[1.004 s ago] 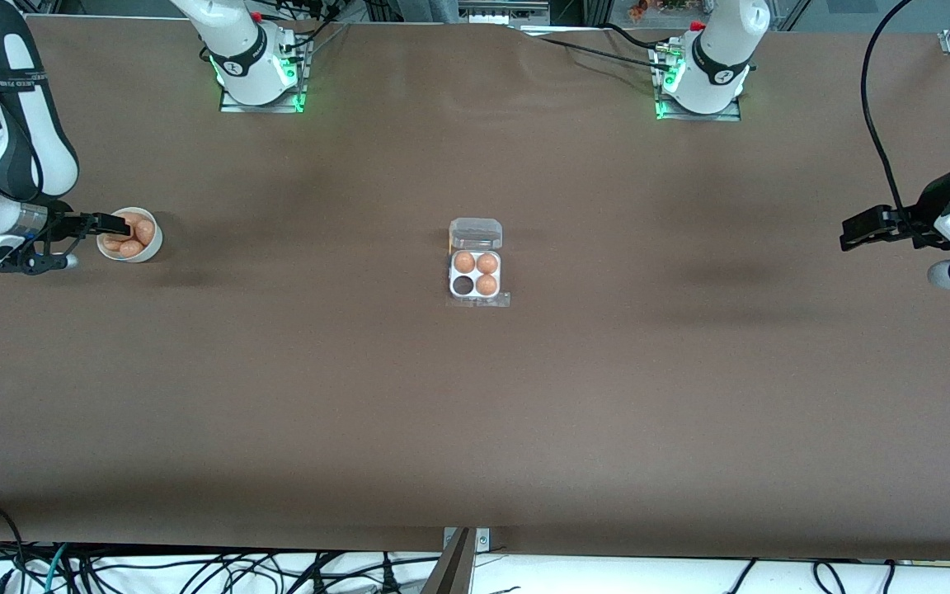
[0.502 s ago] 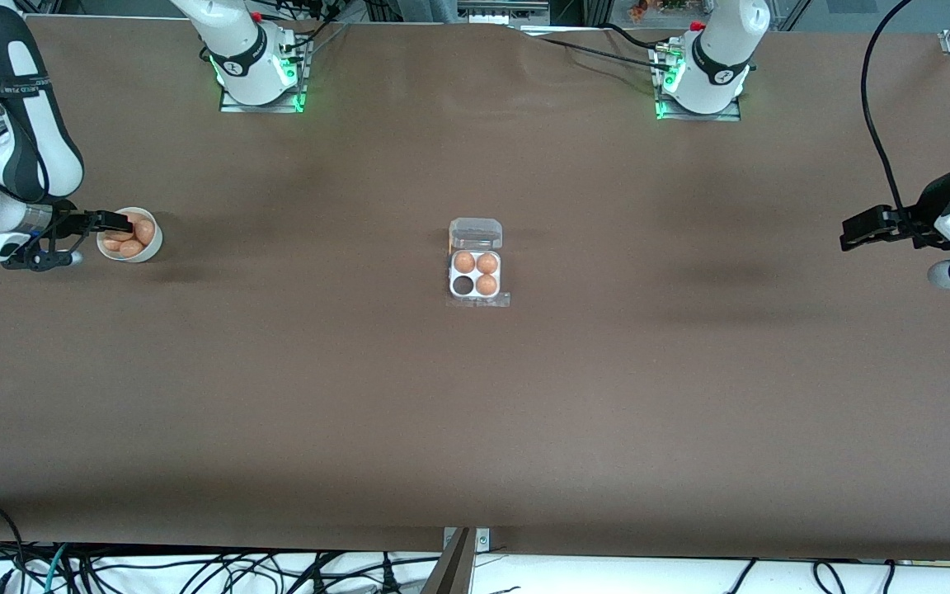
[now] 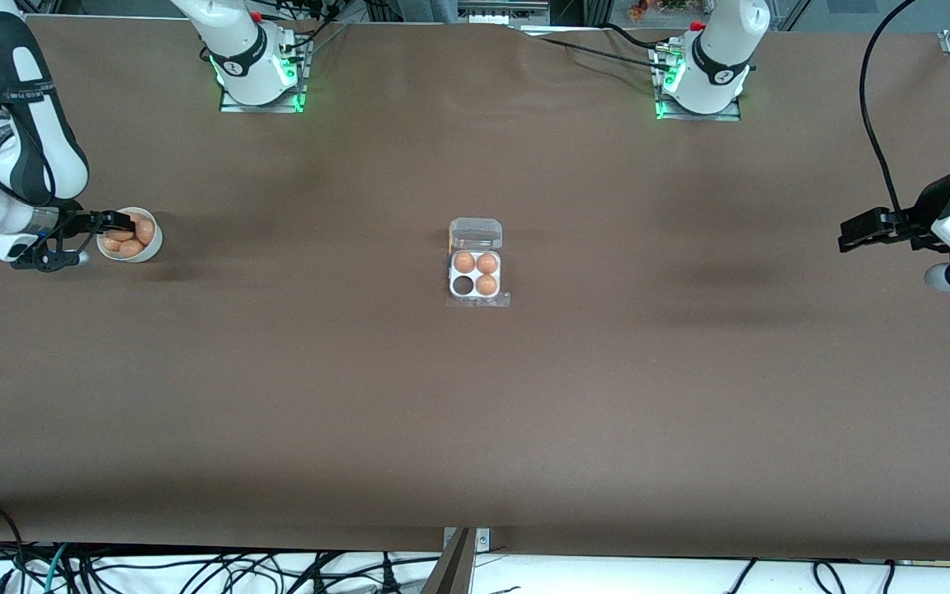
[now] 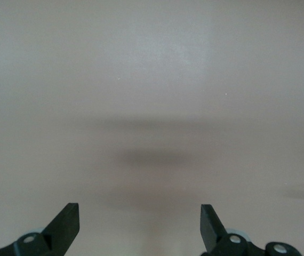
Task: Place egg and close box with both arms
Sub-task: 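Grasp one brown egg from the bowl with the right gripper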
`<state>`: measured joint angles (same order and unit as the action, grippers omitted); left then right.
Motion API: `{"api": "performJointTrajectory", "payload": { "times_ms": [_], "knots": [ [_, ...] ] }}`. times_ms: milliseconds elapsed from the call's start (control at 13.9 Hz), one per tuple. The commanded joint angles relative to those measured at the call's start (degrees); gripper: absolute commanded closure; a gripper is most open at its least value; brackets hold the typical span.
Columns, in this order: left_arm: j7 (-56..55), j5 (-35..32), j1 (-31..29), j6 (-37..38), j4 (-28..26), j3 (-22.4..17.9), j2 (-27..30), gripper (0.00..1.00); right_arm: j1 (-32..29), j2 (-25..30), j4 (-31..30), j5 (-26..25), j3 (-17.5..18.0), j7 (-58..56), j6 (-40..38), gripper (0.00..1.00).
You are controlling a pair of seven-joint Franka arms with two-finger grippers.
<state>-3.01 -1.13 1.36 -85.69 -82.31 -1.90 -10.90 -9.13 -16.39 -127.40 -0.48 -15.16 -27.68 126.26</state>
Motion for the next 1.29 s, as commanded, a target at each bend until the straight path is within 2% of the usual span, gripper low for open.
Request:
{"api": "performJointTrajectory", "payload": {
  "times_ms": [0, 430, 789, 1219],
  "knots": [
    [1.08, -0.54, 0.05, 0.44, 0.58, -0.12, 0.00, 0.00, -0.19, 0.66, -0.48, 0.22, 0.13, -0.63, -0.84, 0.42],
    [1.08, -0.54, 0.05, 0.44, 0.58, -0.12, -0.09, 0.00, -0.10, 0.57, -0.21, 1.09, 0.40, -0.18, -0.84, 0.55],
    [1.08, -0.54, 0.05, 0.44, 0.49, -0.12, -0.09, 0.00, 0.08, 0.66, 0.57, 1.79, 0.66, 0.08, -1.71, 0.58],
    [1.08, -0.54, 0.05, 0.44, 0.49, -0.12, 0.00, 0.00, 1.39, 0.75, 8.29, 1.97, 0.92, 1.04, -11.36, 0.60]
  ]
}}
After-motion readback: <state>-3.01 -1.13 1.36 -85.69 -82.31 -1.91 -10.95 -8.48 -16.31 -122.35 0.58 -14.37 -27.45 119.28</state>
